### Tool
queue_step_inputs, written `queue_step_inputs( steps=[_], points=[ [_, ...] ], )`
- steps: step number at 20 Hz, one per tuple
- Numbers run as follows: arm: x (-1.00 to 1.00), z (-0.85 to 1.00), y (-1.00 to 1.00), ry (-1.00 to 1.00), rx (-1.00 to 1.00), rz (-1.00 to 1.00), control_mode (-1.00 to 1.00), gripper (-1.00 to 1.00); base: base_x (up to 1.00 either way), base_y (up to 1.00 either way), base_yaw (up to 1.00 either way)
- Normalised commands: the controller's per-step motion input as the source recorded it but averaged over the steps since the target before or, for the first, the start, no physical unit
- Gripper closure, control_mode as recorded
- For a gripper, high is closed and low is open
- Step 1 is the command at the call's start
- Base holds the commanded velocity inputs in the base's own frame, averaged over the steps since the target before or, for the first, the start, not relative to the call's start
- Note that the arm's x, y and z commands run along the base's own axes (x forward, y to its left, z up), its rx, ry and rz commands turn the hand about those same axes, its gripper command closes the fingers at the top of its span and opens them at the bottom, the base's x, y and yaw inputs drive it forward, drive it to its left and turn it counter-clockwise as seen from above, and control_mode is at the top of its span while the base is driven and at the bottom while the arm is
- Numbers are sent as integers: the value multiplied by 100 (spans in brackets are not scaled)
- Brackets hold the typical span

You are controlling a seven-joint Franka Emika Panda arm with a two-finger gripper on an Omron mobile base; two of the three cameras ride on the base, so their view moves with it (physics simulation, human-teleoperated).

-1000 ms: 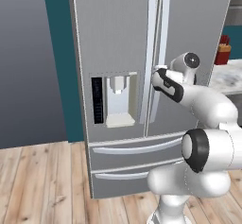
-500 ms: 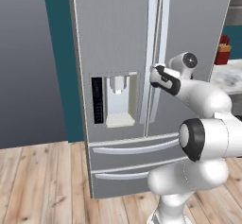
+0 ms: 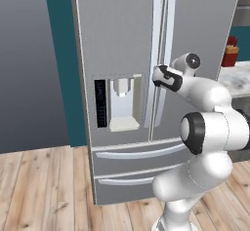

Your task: Gather the potato and avocado from the fridge and place them on a tray on the dining counter. Then gather the fishs from the fridge and place them on the other tray.

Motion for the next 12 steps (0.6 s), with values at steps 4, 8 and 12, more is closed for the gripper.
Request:
queue_step_inputs(
  steps=[4,8,12],
  points=[
    [29,-16,-1,0,0,1,-100,-100,0,0,0],
    [28,-13,-1,0,0,1,-100,-100,0,0,0],
    [31,-10,-5,0,0,0,-100,-100,0,0,0]
  ],
)
